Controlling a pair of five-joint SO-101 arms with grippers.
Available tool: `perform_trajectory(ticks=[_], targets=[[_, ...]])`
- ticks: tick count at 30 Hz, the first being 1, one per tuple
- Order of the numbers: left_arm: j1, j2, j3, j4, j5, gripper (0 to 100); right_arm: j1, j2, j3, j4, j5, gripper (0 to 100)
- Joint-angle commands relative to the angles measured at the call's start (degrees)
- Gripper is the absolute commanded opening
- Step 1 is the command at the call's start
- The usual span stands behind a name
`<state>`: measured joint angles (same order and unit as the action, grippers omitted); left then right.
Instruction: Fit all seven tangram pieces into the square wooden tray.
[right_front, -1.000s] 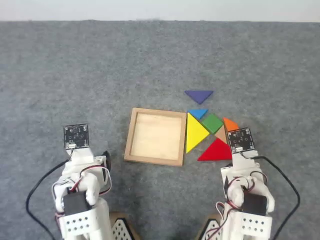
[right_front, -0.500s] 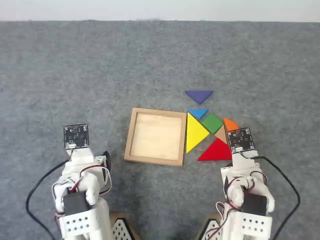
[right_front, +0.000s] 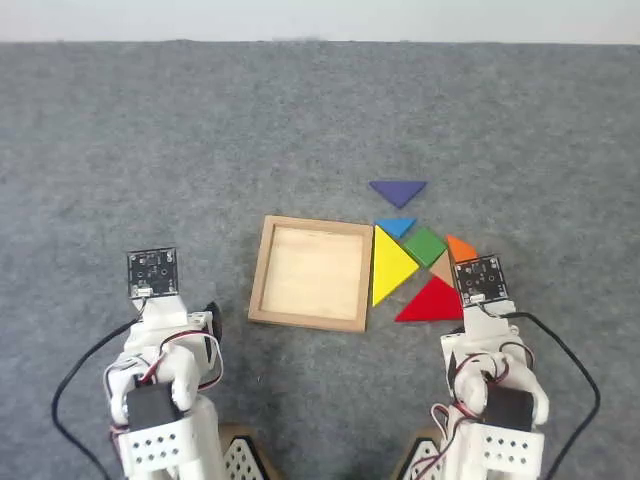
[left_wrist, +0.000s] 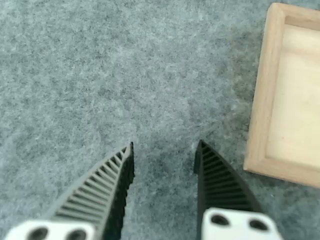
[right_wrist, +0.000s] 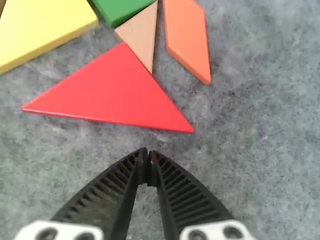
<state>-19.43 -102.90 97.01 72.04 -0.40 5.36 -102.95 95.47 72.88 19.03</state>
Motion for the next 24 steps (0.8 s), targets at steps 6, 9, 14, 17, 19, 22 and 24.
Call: perform_trajectory(ticks=[6, 9, 14, 17, 19, 22, 24], targets=[[0.09, -1.14, -0.57, 0.18, -0.26, 19, -0.13, -1.01, 0.97, -0.04, -0.35, 1.3], [0.09, -1.14, -0.57, 0.18, -0.26, 19, 1.01, -1.01, 0.88, -2.51, 1.14, 1.3], [0.09, -1.14, -0.57, 0.18, -0.26, 19, 5.67, -1.01, -3.08, -8.57, 18.64, 1.3], [0.09, -1.14, -0.57, 0.18, -0.26, 19, 7.43, -0.92, -8.26, -11.38, 16.70, 1.3], [0.09, -1.14, -0.57, 0.18, -0.26, 19, 6.90, -0.57, -11.34, -12.09, 14.95, 3.5], [0.09, -1.14, -0.57, 0.18, -0.26, 19, 4.88, 4.18, -15.65, -12.18, 14.68, 9.5], [0.09, -1.14, -0.57, 0.18, -0.26, 19, 4.79, 10.95, -19.08, -12.79, 13.71, 9.9]])
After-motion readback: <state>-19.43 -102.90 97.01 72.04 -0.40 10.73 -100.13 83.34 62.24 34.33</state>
